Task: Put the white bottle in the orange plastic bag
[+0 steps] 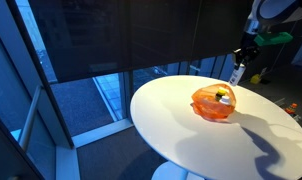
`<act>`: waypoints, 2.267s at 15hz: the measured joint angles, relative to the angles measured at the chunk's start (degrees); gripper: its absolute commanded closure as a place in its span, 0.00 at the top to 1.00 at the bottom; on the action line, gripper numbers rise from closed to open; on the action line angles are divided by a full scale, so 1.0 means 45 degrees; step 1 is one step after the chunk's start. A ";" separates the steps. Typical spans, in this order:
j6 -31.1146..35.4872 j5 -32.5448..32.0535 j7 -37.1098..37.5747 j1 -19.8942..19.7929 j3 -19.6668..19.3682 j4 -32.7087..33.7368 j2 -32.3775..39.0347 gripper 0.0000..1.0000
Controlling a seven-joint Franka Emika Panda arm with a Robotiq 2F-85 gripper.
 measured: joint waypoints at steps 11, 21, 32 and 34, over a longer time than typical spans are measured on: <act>0.0214 -0.0001 -0.0049 0.0157 0.0467 -0.0063 0.0108 0.10; 0.0566 0.0021 -0.0373 0.0551 0.1210 -0.0043 0.0575 0.10; 0.0952 0.1132 -0.1609 0.0537 0.1503 -0.0041 0.1743 0.10; 0.0905 0.1601 -0.1910 0.0497 0.1614 -0.0045 0.1835 0.10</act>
